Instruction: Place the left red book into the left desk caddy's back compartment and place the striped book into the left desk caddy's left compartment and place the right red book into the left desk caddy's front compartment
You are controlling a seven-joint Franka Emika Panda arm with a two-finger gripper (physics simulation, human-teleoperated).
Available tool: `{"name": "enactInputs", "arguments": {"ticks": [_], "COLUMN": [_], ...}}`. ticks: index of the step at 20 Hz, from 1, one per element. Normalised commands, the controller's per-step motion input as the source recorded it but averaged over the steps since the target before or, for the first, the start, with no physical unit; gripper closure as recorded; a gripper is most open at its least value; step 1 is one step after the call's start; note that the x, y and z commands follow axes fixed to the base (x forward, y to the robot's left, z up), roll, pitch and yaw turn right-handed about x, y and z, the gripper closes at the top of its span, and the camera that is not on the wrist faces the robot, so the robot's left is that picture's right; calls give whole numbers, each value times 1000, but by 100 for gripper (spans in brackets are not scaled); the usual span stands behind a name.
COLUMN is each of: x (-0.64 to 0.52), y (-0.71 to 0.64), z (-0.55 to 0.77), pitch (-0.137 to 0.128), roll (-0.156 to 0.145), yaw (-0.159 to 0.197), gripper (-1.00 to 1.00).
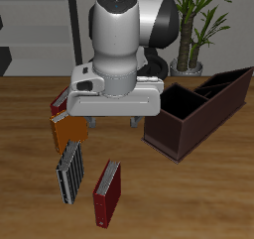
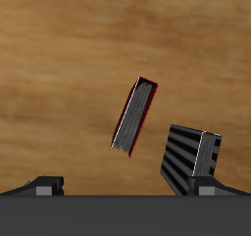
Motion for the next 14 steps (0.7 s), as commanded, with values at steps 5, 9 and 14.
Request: {"name": "enactInputs", "arguments": {"ticks": [5,9,14], "x": [233,176,147], "y": [-31,86,32], "z": [-53,-134,-156], "pitch": [-3,-22,-16], "roll": [-24,10,28], "yaw": [-5,12,-32], "gripper": [-100,-100,-100]}}
